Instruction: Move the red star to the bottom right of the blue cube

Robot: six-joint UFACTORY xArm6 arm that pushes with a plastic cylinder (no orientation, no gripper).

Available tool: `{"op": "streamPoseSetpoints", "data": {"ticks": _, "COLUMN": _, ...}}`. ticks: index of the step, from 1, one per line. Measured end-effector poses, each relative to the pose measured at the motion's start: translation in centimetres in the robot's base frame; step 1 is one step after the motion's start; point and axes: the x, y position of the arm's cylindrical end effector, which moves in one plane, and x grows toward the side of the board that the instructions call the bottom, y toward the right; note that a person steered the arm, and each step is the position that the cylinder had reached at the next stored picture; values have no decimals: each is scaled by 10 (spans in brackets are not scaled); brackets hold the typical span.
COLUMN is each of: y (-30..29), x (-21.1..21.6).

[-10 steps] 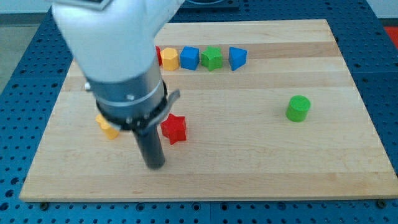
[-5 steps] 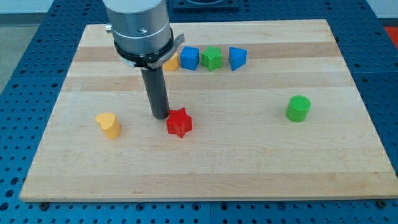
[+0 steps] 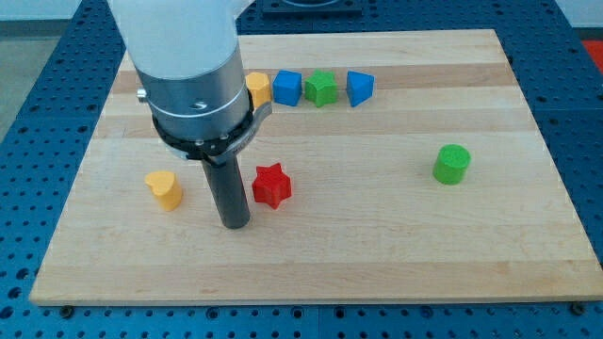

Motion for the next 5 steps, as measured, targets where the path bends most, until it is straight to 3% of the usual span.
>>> {"op": "streamPoseSetpoints", "data": {"ticks": 2, "y": 24, "x": 12}}
{"op": "streamPoseSetpoints", "data": {"ticks": 5, "y": 28, "x": -95}}
